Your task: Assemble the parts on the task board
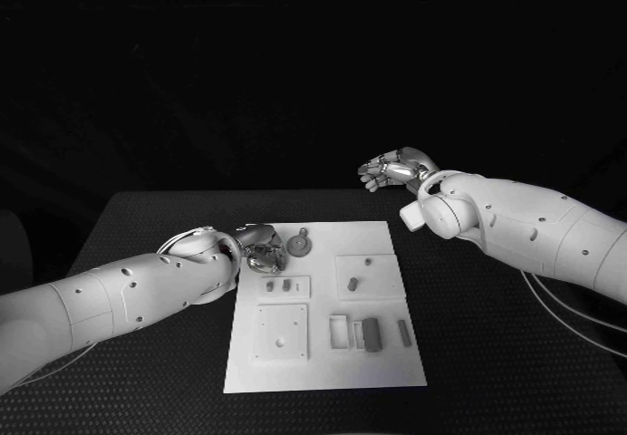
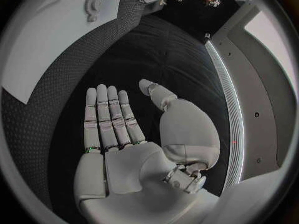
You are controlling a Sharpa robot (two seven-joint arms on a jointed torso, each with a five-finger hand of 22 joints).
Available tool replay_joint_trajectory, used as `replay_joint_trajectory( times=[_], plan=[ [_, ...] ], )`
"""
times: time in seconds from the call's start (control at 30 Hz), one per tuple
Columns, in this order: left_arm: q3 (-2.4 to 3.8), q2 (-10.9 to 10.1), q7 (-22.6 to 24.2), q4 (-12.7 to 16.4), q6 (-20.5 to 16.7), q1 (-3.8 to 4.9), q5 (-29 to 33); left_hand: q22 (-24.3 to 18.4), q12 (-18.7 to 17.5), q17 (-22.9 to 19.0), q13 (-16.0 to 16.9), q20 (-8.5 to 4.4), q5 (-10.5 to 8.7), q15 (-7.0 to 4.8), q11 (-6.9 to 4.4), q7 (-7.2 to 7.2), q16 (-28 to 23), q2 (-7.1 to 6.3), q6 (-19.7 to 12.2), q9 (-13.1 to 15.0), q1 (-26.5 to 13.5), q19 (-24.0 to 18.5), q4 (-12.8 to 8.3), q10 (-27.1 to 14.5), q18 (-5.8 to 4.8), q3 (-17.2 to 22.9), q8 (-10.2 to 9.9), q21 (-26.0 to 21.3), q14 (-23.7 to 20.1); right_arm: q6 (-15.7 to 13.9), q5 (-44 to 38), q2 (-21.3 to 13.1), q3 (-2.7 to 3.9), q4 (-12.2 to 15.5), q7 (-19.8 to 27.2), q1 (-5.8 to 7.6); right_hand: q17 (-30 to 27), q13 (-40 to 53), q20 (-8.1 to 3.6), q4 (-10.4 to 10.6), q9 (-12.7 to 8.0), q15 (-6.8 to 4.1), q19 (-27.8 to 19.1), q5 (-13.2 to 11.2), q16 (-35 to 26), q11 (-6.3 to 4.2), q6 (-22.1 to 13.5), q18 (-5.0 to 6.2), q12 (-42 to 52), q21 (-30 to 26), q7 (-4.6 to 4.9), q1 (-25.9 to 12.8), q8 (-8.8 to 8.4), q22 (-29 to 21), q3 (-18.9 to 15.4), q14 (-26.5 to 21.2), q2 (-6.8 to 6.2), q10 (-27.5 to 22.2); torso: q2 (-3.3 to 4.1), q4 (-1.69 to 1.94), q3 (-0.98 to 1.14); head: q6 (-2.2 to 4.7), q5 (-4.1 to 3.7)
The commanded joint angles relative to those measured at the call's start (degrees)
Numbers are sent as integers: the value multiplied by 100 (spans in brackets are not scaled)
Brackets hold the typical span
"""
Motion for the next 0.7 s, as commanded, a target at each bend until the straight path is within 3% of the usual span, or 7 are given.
replay_joint_trajectory(
  times=[0.03,0.7],
  plan=[
    [-56,26,-132,-29,253,-40,-279,98,-23,-9,9,-324,33,-33,5,11,15,42,49,0,9,17,-6,35,47,27,38,11,-9,85,-25,0,3,12,39,0,5,-7,9,24,-9,-1,-2,18,-29,41,-2,86,-35,-40,30,-33,-10,10,-6,-57,16,-2,1,0,2,-1,-2],
    [-79,25,-84,-74,190,-40,-110,98,-83,-30,-21,-309,-5,-2,38,61,16,29,-68,-31,-4,2,-1,-56,45,21,-22,2,-28,89,-22,-14,3,29,45,-1,6,-7,10,23,-10,-1,-3,19,-30,41,-2,86,-35,-46,30,-35,-10,14,-8,-59,15,-3,-2,2,2,-1,-6]
  ],
)
